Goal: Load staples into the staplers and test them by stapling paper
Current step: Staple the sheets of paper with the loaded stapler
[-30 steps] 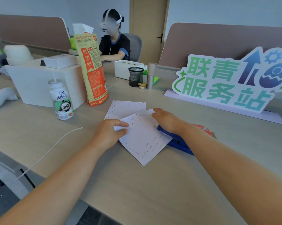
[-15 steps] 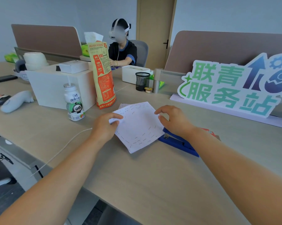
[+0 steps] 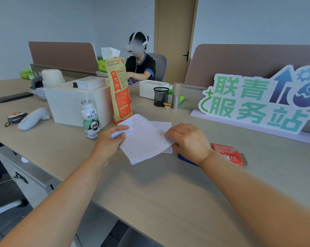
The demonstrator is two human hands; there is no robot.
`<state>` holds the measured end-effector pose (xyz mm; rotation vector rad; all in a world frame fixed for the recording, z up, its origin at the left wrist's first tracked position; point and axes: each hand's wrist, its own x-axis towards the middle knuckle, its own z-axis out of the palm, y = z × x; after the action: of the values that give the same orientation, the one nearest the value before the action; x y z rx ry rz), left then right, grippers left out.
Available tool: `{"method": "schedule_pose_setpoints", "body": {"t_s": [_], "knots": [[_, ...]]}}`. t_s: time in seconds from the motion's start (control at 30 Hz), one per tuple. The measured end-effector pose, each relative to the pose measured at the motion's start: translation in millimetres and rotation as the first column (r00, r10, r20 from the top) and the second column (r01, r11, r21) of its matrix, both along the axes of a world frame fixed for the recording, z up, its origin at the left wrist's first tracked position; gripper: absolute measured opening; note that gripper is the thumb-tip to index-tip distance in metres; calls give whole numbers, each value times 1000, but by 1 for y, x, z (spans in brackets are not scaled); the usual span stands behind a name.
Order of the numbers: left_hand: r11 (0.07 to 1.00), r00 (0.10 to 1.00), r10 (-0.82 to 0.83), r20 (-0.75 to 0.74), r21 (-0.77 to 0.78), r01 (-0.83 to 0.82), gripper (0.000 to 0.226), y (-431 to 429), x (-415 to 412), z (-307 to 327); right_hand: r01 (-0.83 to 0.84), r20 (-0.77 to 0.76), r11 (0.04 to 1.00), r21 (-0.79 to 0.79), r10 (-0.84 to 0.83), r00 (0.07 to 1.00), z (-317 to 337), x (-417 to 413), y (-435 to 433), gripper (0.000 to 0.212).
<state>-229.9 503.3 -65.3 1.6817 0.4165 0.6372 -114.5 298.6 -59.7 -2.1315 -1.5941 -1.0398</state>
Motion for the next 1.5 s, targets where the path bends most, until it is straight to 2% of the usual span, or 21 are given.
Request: {"method": "schedule_pose_setpoints", "body": {"t_s": [0.07, 0.1, 0.13, 0.2, 0.23, 0.3, 0.37, 0.4, 0.47, 0.67, 0.73, 0.8, 0.9, 0.93, 1.0, 1.1, 1.17, 1.23, 1.4, 1.5], "knots": [[999, 1000, 13, -10, 44, -12, 29, -1, -2, 1, -22, 62, 997, 76, 18, 998, 1, -2, 1, 19], [987, 998, 54, -35, 151, -48, 22, -2, -2, 2, -26, 85, 994, 108, 17, 996, 2, -3, 0, 17], [952, 993, 107, -54, 292, -87, 17, -4, -1, 3, -24, 106, 990, 138, 9, 994, 4, -4, -1, 15], [837, 983, 179, -42, 532, -129, 27, -16, -2, 8, -19, 139, 983, 185, -7, 990, 6, -4, -3, 10], [785, 987, 160, -14, 609, -119, 34, -26, -5, 15, -19, 147, 981, 195, -10, 989, 8, -4, -4, 8], [625, 998, 48, 40, 778, -61, 56, -48, -11, 28, -21, 165, 980, 198, -12, 986, 10, -5, -6, 8], [359, 999, 3, 43, 933, -41, 73, -66, -12, 32, -23, 175, 980, 198, -13, 984, 12, -7, -10, 10], [247, 999, 28, 26, 968, -33, 75, -74, -12, 31, -23, 177, 979, 202, -14, 984, 13, -8, -12, 12], [134, 996, 92, 15, 991, -27, 66, -87, -8, 27, -26, 185, 975, 220, -16, 983, 13, -9, -16, 14], [28, 968, 8, 249, 968, -249, 42, -99, 7, 15, -19, 247, 972, 236, -41, 968, 18, -7, -42, 12], [19, 952, -43, 304, 953, -304, 40, -103, 13, 20, -30, 258, 969, 246, -35, 966, 19, -6, -52, 14], [31, 936, -106, 335, 942, -334, 38, -109, 21, 25, -17, 186, 966, 259, -33, 982, 22, -5, -63, 17], [34, 927, -177, 330, 944, -329, 35, -122, 33, 37, 94, -110, 950, 297, -64, 992, 31, -9, -81, 18], [43, 932, -186, 310, 951, -307, 34, -127, 36, 41, 137, -274, 945, 297, -53, 960, 35, -12, -87, 21], [84, 951, -216, 220, 975, -206, 30, -137, 44, 55, 182, -582, 943, 278, 15, 813, 46, -18, -101, 21], [191, 945, -327, -15, 978, 82, 23, -153, 49, 79, 189, -802, 958, 216, 64, 594, 65, -24, -123, 24], [306, 885, -445, -133, 907, 290, 21, -163, 53, 93, 181, -867, 966, 187, 75, 493, 75, -27, -141, 25], [372, 815, -541, -206, 811, 451, 19, -173, 57, 103, 185, -888, 968, 168, 67, 454, 82, -31, -156, 25], [336, 721, -635, -278, 740, 582, 13, -202, 73, 107, 263, -911, 955, 140, 20, 412, 85, -38, -190, 26], [351, 690, -664, -287, 696, 627, 14, -222, 82, 102, 326, -914, 937, 130, -15, 406, 81, -42, -212, 28]]}}
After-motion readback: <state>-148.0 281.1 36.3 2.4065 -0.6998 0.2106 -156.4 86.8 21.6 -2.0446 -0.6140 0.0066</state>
